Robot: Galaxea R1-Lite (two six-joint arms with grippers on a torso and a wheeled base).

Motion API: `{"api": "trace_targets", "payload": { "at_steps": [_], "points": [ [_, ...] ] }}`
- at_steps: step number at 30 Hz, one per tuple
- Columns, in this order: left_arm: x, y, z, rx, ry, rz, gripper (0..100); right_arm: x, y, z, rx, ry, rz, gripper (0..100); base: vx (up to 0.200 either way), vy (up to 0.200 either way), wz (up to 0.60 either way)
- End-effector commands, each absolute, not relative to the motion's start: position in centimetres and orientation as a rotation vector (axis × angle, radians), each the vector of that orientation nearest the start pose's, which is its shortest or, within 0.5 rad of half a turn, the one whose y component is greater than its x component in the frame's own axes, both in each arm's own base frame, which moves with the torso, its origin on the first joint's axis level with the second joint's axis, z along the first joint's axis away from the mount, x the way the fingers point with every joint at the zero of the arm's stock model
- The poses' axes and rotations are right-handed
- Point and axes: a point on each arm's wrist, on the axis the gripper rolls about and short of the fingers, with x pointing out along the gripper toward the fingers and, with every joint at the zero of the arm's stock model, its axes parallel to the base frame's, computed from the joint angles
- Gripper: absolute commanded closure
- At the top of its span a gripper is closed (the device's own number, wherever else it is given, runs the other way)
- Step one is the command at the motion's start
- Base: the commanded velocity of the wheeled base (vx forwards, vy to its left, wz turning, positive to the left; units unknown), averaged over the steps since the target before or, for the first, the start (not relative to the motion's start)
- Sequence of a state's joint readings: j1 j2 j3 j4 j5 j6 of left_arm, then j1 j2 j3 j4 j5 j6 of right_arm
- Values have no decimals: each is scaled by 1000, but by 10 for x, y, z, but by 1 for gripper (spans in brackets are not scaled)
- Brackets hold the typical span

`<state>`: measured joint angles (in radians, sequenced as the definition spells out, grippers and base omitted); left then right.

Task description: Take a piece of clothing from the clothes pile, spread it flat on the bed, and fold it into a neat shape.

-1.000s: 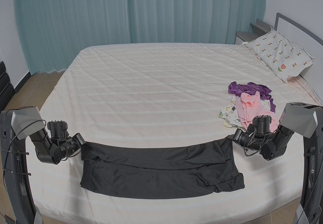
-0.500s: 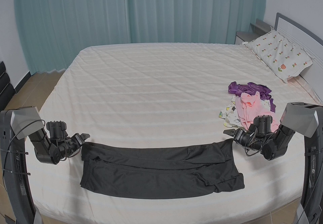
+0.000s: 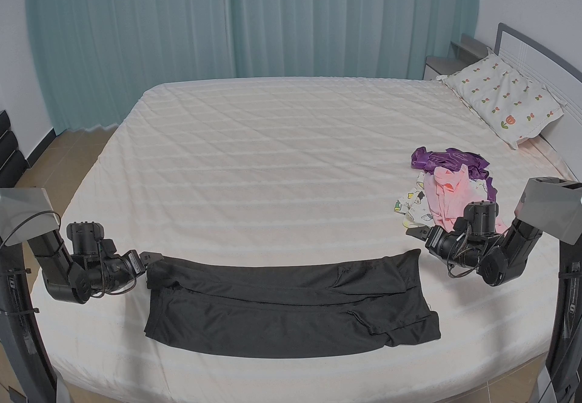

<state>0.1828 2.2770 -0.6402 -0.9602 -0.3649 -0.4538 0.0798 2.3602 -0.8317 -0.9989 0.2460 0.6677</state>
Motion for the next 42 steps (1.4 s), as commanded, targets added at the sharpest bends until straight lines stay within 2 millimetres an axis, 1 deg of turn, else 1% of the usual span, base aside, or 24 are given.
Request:
{"api": "trace_targets", "payload": {
  "at_steps": [1,3,6,7,8,9,11,13,14,15,19,27,33,34,42],
  "points": [
    [309,40,1,-536,719,-93,0,378,37,-7,689,619,134,0,0,0,0],
    [307,38,0,-518,728,-102,0,377,37,-8,689,622,134,0,0,0,0],
    [286,30,-3,-509,786,-109,0,375,38,-7,687,625,135,0,0,0,0],
    [284,29,-4,-509,795,-111,0,375,38,-7,686,626,136,0,0,0,0],
    [274,24,-7,-505,827,-125,0,375,38,-8,686,627,135,0,0,0,0],
    [274,24,-7,-505,827,-125,0,375,38,-8,686,627,135,0,0,0,0],
    [260,17,-14,-481,873,-148,0,374,41,-9,685,635,140,0,0,0,0],
    [258,15,-15,-471,875,-157,0,374,42,-9,685,634,142,0,0,0,0],
    [251,12,-17,-449,874,-175,0,373,42,-9,685,637,141,0,0,0,0],
    [248,11,-18,-443,875,-181,0,373,42,-9,685,637,141,0,0,0,0],
    [248,2,-28,-409,874,-197,0,373,42,-9,685,637,141,0,0,0,0],
    [245,3,-46,-344,884,-157,0,373,42,-9,683,635,142,0,0,0,0],
    [241,3,-48,-332,902,-151,0,373,41,-9,685,636,140,0,0,0,0],
    [240,4,-47,-333,901,-147,100,374,41,-9,687,635,141,0,0,0,0],
    [234,13,-46,-304,880,-72,100,373,41,-9,687,637,141,0,0,0,0]
  ]
}}
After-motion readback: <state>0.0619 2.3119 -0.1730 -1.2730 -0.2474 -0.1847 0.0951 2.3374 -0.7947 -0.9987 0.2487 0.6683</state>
